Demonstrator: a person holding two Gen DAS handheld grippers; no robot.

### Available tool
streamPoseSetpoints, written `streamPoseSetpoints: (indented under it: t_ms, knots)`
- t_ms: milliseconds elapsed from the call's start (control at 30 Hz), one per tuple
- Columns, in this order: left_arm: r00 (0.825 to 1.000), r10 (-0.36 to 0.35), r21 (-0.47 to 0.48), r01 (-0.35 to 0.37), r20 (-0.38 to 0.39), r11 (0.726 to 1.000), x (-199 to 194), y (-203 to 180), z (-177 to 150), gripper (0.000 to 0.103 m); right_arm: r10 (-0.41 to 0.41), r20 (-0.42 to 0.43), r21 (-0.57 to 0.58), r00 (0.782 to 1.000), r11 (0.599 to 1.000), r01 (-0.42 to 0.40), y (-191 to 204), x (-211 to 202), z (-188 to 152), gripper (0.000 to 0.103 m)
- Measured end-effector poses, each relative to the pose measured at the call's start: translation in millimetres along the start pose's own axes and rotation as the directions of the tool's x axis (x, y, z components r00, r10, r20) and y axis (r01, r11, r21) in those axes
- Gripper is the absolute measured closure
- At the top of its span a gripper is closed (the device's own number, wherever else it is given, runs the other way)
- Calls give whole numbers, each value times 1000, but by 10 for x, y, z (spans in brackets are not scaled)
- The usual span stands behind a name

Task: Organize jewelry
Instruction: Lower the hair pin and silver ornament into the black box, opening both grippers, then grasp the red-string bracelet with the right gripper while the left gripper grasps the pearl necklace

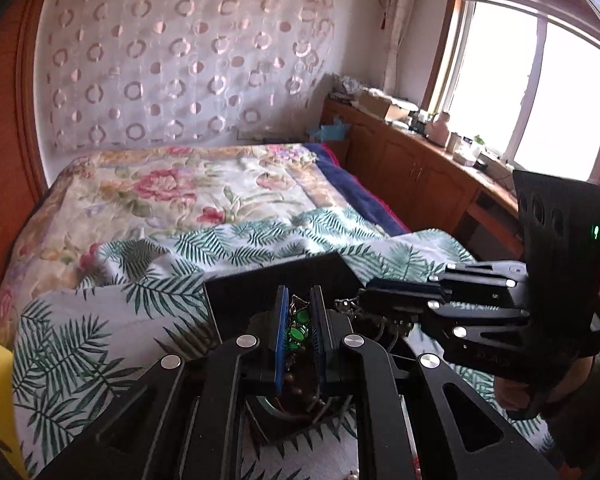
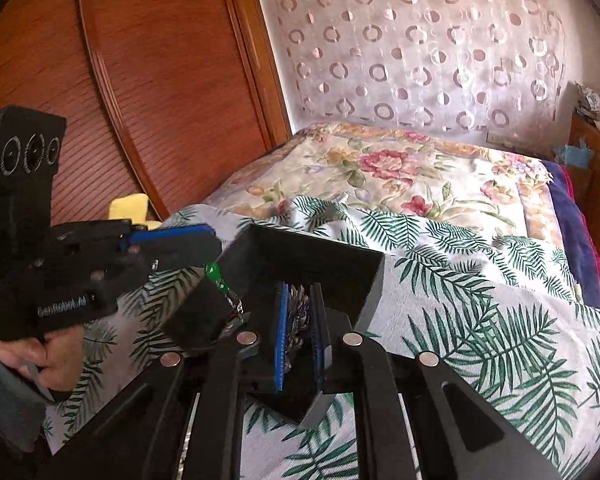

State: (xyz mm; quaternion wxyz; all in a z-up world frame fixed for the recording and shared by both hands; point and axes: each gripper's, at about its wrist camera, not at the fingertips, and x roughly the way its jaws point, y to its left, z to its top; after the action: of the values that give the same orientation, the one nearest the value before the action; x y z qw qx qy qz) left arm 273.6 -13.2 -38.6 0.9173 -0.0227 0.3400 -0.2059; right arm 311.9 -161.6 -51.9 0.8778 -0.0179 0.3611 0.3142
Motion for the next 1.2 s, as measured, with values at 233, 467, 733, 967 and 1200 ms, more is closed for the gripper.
streamPoseSetpoints:
  t_ms: [233,467,733,967,1200]
  knots:
    - [999,25,7,-25,-23,1000,37,25,-73,91,-4,5,-25,1000,1000,5,-3,32,79,90]
    - [1000,31,4,-31,-1,1000,-133,0,-127,57,-41,20,-16,999,999,41,7,-246,-82,90]
    - [998,63,31,-64,25,997,-464,-117,-417,35,-68,12,-25,998,997,68,212,-609,-613,90]
    - [996,87,24,-87,0,996,-690,-153,-851,28,-53,-21,-25,998,998,53,461,-732,-1078,90]
    - [992,120,5,-120,-26,993,-818,-170,-1208,26,-36,-53,-56,998,998,34,719,-772,-1337,90]
